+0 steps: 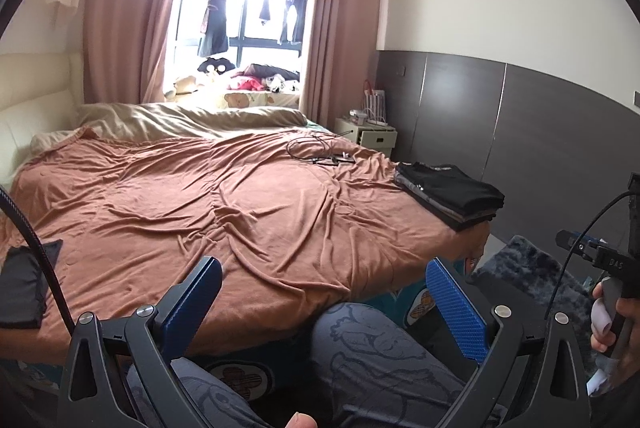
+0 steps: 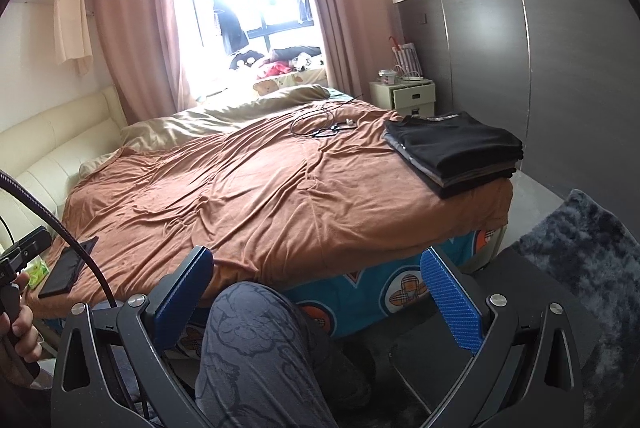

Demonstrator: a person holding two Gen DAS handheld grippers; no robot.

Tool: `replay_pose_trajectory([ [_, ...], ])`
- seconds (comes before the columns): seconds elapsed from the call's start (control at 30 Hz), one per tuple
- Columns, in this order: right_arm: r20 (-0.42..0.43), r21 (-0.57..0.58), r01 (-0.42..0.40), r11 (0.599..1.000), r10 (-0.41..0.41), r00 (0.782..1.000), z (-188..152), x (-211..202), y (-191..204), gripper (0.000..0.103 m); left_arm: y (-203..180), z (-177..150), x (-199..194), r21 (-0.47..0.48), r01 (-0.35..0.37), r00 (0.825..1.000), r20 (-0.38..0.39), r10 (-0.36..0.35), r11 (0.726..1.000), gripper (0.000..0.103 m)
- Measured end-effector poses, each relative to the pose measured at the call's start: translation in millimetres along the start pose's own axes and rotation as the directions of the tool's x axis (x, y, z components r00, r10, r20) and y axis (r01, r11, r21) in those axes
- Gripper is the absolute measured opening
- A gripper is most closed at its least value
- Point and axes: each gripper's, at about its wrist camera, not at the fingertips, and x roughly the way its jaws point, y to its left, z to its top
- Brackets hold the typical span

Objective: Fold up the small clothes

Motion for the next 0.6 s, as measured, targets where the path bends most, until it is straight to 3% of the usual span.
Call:
replay_pose_trajectory([
  [0.6, -0.005, -0.009, -0.004, 1.0, 0.004, 1.0, -7, 0, 15, 0.103, 4, -2, -14, -0.012, -0.028, 0.999, 0.017, 0.028, 1.0, 0.102],
])
